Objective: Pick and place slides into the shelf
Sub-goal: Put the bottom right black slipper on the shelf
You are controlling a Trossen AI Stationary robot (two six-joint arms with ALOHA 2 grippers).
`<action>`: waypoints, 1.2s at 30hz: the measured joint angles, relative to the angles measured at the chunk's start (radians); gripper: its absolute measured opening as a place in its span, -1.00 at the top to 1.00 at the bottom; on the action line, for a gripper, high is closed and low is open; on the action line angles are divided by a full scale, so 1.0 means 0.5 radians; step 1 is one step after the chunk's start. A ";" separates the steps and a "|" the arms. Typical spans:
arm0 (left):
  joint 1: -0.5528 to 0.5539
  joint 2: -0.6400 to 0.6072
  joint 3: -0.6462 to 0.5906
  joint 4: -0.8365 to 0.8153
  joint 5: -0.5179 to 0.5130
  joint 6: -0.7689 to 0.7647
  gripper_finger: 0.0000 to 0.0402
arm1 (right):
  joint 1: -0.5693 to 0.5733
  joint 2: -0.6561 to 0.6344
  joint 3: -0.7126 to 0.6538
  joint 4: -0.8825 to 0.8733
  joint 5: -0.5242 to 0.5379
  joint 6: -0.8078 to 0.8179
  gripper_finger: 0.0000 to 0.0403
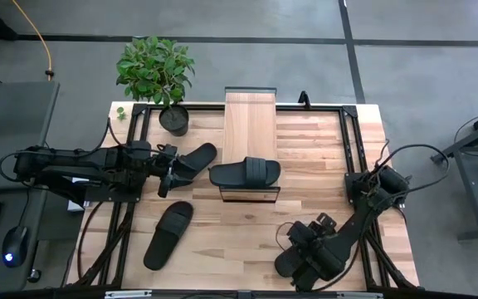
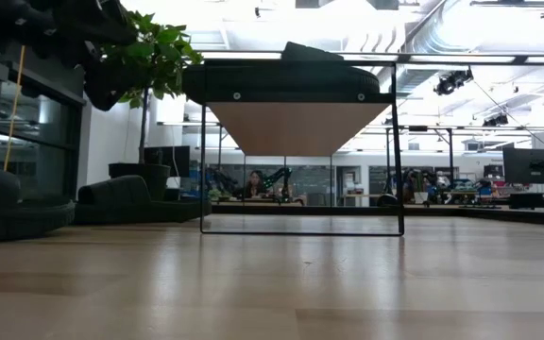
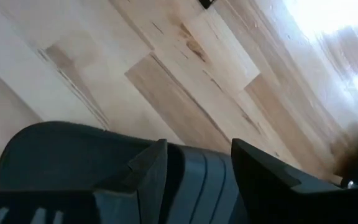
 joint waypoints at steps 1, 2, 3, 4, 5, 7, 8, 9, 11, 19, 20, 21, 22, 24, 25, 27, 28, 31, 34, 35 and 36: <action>0.000 0.000 0.000 -0.015 0.000 -0.001 -0.25 | 0.012 0.000 0.000 -0.001 0.004 0.021 0.15; 0.000 0.000 0.000 -0.026 -0.001 -0.002 -0.25 | 0.021 0.000 0.000 -0.005 0.004 0.038 0.15; 0.000 0.000 0.000 -0.027 0.000 -0.002 -0.25 | 0.029 0.000 -0.001 -0.010 0.004 0.045 0.15; -0.001 0.000 0.000 -0.022 0.000 -0.002 -0.25 | 0.037 0.000 -0.001 -0.011 -0.001 0.046 0.15; 0.000 0.000 0.000 -0.011 0.000 0.001 -0.25 | 0.043 0.000 -0.002 -0.010 -0.005 0.044 0.15; 0.000 -0.001 0.000 0.019 -0.001 0.018 -0.25 | 0.051 0.000 -0.002 -0.010 -0.032 0.032 0.15; 0.000 0.000 0.000 0.042 -0.005 0.033 -0.25 | 0.051 0.003 -0.002 -0.011 -0.050 0.016 0.15; 0.000 0.000 0.000 0.072 -0.020 0.056 -0.25 | 0.051 0.006 -0.002 -0.017 -0.072 0.004 0.15; 0.000 -0.001 0.000 0.156 -0.067 0.108 -0.25 | 0.051 0.025 -0.002 -0.039 -0.148 -0.017 0.15; 0.000 -0.001 0.001 0.336 -0.172 0.161 -0.25 | 0.042 0.142 -0.003 -0.059 -0.389 -0.128 0.15; 0.000 -0.001 0.001 0.340 -0.172 0.162 -0.25 | 0.038 0.144 -0.003 -0.058 -0.394 -0.109 0.15; 0.000 -0.001 0.001 0.341 -0.173 0.170 -0.25 | 0.036 0.144 -0.003 -0.051 -0.395 -0.085 0.15; 0.000 -0.001 0.001 0.341 -0.172 0.177 -0.25 | 0.036 0.144 -0.003 -0.024 -0.394 -0.058 0.15; 0.000 -0.001 0.001 0.340 -0.173 0.197 -0.25 | 0.036 0.145 -0.003 0.050 -0.390 -0.027 0.15; 0.000 -0.001 0.001 0.341 -0.173 0.210 -0.25 | 0.035 0.145 -0.003 0.069 -0.384 -0.010 0.15; 0.000 -0.001 0.001 0.340 -0.172 0.222 -0.25 | 0.035 0.152 -0.003 0.108 -0.373 0.019 0.15; 0.000 -0.001 0.001 0.341 -0.173 0.221 -0.25 | 0.036 0.157 -0.003 0.131 -0.371 0.028 0.15; 0.000 0.000 0.001 0.342 -0.172 0.221 -0.25 | 0.036 0.169 -0.003 0.133 -0.369 0.071 0.15; 0.000 -0.001 0.001 0.341 -0.173 0.220 -0.25 | 0.035 0.190 -0.002 0.133 -0.381 0.076 0.15; 0.000 0.000 0.001 0.339 -0.172 0.219 -0.25 | 0.035 0.196 -0.002 0.129 -0.387 0.075 0.15; 0.000 0.000 0.001 0.338 -0.172 0.218 -0.25 | 0.035 0.202 -0.002 0.130 -0.387 0.071 0.15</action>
